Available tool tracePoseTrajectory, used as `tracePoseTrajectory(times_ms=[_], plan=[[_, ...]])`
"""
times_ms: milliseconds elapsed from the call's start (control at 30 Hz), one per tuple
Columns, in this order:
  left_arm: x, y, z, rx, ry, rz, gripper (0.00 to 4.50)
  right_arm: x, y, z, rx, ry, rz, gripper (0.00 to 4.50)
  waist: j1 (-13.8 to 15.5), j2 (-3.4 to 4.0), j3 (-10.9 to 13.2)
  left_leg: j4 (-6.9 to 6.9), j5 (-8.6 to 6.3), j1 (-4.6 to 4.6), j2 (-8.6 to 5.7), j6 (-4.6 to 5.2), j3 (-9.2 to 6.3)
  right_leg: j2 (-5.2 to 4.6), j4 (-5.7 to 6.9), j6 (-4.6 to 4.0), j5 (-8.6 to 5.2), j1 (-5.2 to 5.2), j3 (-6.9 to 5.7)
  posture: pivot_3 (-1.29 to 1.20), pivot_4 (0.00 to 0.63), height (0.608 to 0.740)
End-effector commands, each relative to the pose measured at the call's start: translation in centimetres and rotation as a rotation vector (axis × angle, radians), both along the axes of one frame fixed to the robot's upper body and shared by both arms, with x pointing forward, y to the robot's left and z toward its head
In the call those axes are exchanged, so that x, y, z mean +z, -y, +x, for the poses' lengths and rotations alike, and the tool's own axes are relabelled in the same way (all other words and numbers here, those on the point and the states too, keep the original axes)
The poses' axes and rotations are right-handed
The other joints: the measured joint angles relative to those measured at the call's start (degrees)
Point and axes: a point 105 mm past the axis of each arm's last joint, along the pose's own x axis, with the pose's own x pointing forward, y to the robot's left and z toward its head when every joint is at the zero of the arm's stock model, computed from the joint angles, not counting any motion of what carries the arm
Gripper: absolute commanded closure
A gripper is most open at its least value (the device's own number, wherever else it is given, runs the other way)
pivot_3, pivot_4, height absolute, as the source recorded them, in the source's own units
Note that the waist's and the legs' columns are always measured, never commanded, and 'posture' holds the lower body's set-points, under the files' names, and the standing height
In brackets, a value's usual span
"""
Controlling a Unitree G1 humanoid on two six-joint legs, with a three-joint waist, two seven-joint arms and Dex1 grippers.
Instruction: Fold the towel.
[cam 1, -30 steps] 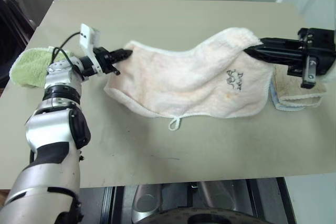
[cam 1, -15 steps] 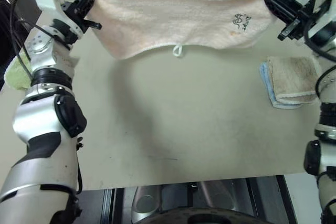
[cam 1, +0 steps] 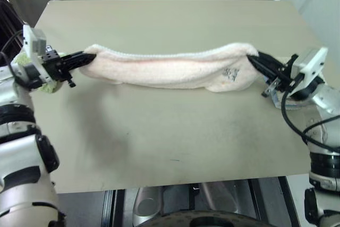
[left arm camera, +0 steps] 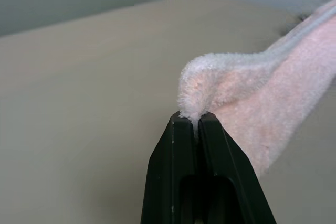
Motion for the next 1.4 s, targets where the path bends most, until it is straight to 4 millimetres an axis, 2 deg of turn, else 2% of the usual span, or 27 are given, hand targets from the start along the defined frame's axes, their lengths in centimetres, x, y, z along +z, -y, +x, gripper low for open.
tracePoseTrajectory(times_ms=[33, 233, 300, 467, 533, 633, 733, 867, 1033, 1133, 1400], plan=[[0.8, 0.4, -1.8, -0.073, -0.018, 0.047, 4.47, 0.5, 0.2, -2.1, 0.027, 0.022, -0.029, 4.50, 0.01, -0.01, 0.00, -0.02, -0.01, 0.21, -0.01, 0.00, -0.02, 0.00, -0.01, -0.32, -0.24, 0.21, 0.00, 0.00, 0.150, 0.703], [-1.7, -0.6, -4.9, -0.070, -0.164, 0.097, 4.47, -3.1, -0.3, -5.6, 0.081, -0.165, -0.054, 4.50, -0.03, -0.01, -0.01, -0.08, -0.14, 0.39, 0.02, -0.10, -0.06, 0.04, 0.01, -0.35, -0.39, 0.34, 0.00, 0.00, 0.150, 0.703], [-3.0, -1.1, -6.2, -0.066, -0.219, 0.129, 4.47, -4.3, -0.4, -6.7, 0.109, -0.278, -0.036, 4.50, -0.04, -0.04, -0.03, -0.09, -0.17, 0.42, 0.02, -0.15, -0.09, 0.06, 0.01, -0.35, -0.39, 0.34, 0.01, 0.00, 0.150, 0.703], [-4.7, -2.7, -7.6, -0.018, -0.303, 0.155, 4.47, -6.4, -0.3, -8.2, 0.138, -0.447, -0.046, 4.50, -0.03, -0.17, -0.11, -0.08, -0.31, 0.46, 0.03, -0.40, -0.23, 0.11, 0.02, -0.22, -0.57, 0.33, 0.00, 0.00, 0.150, 0.703], [-5.2, -3.0, -8.3, -0.024, -0.331, 0.176, 4.47, -6.8, 0.0, -8.8, 0.143, -0.476, -0.040, 4.50, 0.00, -0.21, -0.13, -0.07, -0.34, 0.40, 0.02, -0.45, -0.25, 0.11, 0.02, -0.26, -0.58, 0.27, 0.00, 0.00, 0.150, 0.703], [-5.7, -2.7, -9.1, -0.047, -0.360, 0.179, 4.47, -7.8, 0.9, -9.6, 0.132, -0.529, -0.067, 4.50, 0.07, -0.21, -0.13, -0.08, -0.43, 0.24, 0.02, -0.54, -0.31, 0.13, 0.03, -0.76, -0.40, 0.11, -0.01, 0.00, 0.150, 0.703], [-6.1, -2.2, -9.7, -0.072, -0.386, 0.178, 4.47, -7.6, 1.4, -10.2, 0.131, -0.552, -0.049, 4.50, 0.06, -0.24, -0.15, -0.08, -0.56, 0.12, 0.03, -0.63, -0.32, 0.14, 0.03, -0.91, -0.44, -0.02, -0.01, 0.00, 0.150, 0.703], [-8.0, -1.6, -11.2, -0.112, -0.460, 0.193, 4.47, -8.9, 2.1, -11.6, 0.141, -0.690, -0.097, 4.50, -0.04, -0.24, -0.15, -0.08, -0.70, 0.13, 0.04, -0.70, -0.32, 0.17, 0.03, -0.96, -0.55, -0.04, 0.01, 0.00, 0.150, 0.703], [-9.1, -2.9, -12.7, -0.092, -0.510, 0.261, 4.47, -9.6, 2.3, -13.3, 0.162, -0.790, -0.132, 4.50, -0.08, -0.25, -0.15, -0.09, -0.92, 0.14, 0.10, -0.85, -0.42, 0.29, 0.13, -1.11, -0.82, -0.11, -0.01, 0.00, 0.150, 0.703], [-8.6, -3.7, -12.4, -0.061, -0.500, 0.256, 4.47, -9.9, 2.6, -13.8, 0.161, -0.823, -0.144, 4.50, -0.02, -0.29, -0.18, -0.09, -1.00, 0.14, 0.11, -0.88, -0.45, 0.30, 0.26, -1.15, -0.96, -0.16, -0.03, 0.00, 0.150, 0.703], [-7.4, -3.6, -8.9, -0.005, -0.390, 0.160, 4.47, -9.9, 2.8, -11.5, 0.099, -0.791, -0.139, 4.50, 0.08, -0.34, -0.21, -0.04, -1.01, 0.15, 0.05, -0.85, -0.59, 0.30, 0.29, -1.27, -0.90, -0.15, -0.05, 0.00, 0.150, 0.703]])
